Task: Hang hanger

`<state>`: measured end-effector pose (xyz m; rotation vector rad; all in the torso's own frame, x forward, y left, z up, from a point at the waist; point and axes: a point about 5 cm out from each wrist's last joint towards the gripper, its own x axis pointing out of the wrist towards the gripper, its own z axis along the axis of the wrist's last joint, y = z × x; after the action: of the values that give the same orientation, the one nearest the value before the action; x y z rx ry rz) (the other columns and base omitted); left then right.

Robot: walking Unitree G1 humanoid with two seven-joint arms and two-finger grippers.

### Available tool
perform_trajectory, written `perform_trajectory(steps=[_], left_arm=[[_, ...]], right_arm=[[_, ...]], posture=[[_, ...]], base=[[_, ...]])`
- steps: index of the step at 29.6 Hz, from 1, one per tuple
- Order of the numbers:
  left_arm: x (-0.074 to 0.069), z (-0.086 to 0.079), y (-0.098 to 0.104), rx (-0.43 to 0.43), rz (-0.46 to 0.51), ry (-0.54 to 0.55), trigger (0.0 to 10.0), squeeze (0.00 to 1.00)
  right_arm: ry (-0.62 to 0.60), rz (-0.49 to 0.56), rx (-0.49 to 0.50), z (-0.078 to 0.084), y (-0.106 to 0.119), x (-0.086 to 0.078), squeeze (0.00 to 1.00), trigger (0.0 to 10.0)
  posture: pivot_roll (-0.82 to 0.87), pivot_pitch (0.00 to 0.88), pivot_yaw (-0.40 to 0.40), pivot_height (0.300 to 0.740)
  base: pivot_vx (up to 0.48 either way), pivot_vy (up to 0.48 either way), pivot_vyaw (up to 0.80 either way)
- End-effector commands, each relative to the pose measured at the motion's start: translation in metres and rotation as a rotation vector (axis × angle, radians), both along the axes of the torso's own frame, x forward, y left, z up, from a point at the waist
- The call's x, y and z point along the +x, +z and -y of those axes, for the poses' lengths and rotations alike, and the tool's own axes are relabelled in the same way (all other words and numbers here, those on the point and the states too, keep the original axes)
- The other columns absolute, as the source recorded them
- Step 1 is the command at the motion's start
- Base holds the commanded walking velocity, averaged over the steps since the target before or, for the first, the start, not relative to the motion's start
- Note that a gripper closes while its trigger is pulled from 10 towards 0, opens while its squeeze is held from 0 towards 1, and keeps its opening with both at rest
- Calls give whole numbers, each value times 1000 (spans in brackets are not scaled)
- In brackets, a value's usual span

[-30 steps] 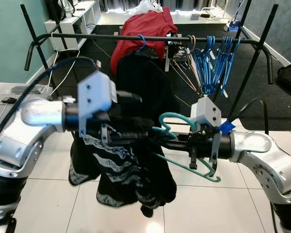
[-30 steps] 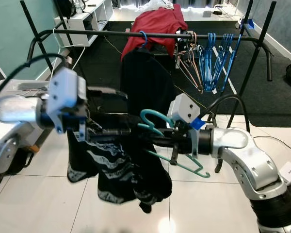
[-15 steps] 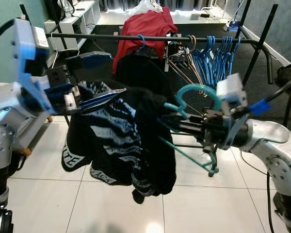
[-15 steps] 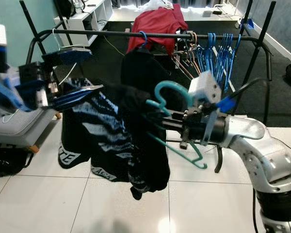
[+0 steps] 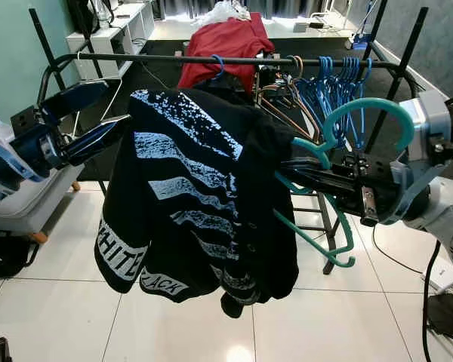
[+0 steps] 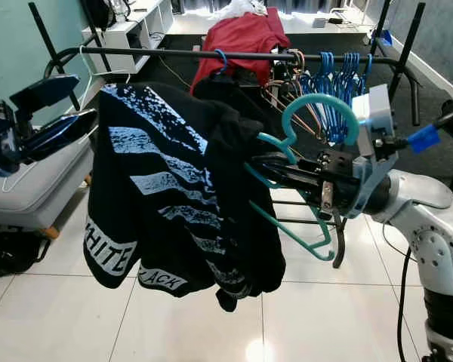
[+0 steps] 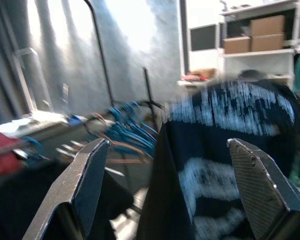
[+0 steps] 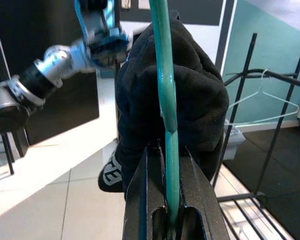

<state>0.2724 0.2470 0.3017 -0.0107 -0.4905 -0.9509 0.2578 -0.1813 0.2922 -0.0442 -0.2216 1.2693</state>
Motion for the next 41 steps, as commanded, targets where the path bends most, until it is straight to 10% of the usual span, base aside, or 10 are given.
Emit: perform_trajectory(steps=[1, 18, 19, 23, 24, 26, 27, 41], left_arm=[[-2, 2, -2, 8, -15, -32, 10000, 0], [-6, 36, -30, 84, -116, -210, 10000, 0], [-2, 41, -34, 82, -130, -200, 6235, 0], [5, 50, -41, 86, -158, -165, 4902, 0], [6, 51, -42, 87, -162, -154, 1922, 0], [7, 51, -42, 88, -164, -147, 1922, 0], [8, 51, -43, 89, -167, -142, 0, 0], [15, 38, -35, 56, -139, -36, 0, 0]], right_arm=[[30, 56, 22, -2, 12, -7, 0, 0], [61, 49, 51, -4, 17, -10, 0, 0], [65, 48, 56, -5, 17, -10, 0, 0], [72, 43, 64, -7, 17, -11, 0, 0], [73, 42, 65, -7, 17, -11, 0, 0], [74, 42, 66, -7, 18, -11, 0, 0], [74, 42, 67, -7, 18, -11, 0, 0], [46, 11, 48, -5, 10, -9, 0, 0]], posture=[[-88, 43, 23, 740], [-88, 41, 25, 740], [-87, 40, 26, 740], [-87, 40, 27, 740], [-87, 40, 27, 740], [-87, 40, 27, 740], [-86, 41, 28, 740], [-81, 42, 26, 740]], base=[[0, 0, 0], [0, 0, 0], [0, 0, 0], [0, 0, 0], [0, 0, 0], [0, 0, 0], [0, 0, 0], [0, 0, 0]])
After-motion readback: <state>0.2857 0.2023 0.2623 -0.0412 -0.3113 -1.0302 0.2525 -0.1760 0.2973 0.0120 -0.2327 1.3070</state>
